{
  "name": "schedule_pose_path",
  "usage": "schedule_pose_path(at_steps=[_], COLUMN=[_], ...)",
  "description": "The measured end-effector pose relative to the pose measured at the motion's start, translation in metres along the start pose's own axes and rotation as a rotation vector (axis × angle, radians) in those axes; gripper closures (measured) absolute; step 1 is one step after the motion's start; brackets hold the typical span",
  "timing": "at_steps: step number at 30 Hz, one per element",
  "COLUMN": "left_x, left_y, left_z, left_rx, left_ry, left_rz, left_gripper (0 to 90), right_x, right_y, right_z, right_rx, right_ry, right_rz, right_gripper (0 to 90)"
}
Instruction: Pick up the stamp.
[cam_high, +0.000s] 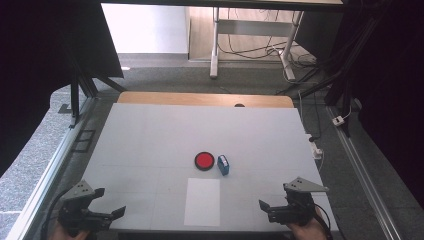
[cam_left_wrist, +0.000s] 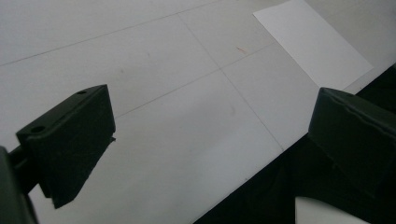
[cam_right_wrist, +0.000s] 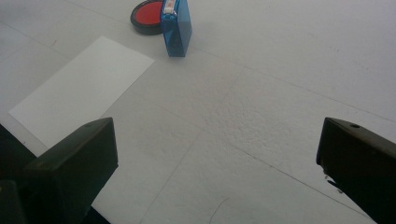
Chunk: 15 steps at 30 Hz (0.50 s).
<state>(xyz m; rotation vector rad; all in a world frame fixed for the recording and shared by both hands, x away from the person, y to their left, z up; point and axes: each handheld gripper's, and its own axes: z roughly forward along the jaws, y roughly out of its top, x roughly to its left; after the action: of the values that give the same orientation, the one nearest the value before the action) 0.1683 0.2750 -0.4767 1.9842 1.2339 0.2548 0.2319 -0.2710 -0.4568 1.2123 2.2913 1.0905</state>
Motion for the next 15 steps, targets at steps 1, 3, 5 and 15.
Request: schedule_pose_path(at_steps=[1,3,5,15], left_x=[-0.0001,-0.0004,-0.001,-0.0051], left_y=[-0.0001,0.0,0.0002,0.0011], left_z=[0.0002,0.0002,0.0005,0.0032], left_rx=[-0.001,0.002,0.006,0.028], left_ry=[0.001,0.002,0.006,0.019], left_rz=[-0.001,0.001,0.008,0.039], left_gripper=[0.6,0.7,0.6,0.7], right_x=[0.0005,0.0008,0.0015,0.0027], right_y=[0.0,0.0001,0.0001,-0.0002], right_z=[0.0002,0.0003,0.0006,0.0001], right_rx=[-0.004,-0.002,0.0,-0.003], right_ry=[0.005,0.005,0.002,-0.002], right_rz=[-0.003,-0.007,-0.017,-0.025], right_gripper=[0.0,0.0,0.0,0.0])
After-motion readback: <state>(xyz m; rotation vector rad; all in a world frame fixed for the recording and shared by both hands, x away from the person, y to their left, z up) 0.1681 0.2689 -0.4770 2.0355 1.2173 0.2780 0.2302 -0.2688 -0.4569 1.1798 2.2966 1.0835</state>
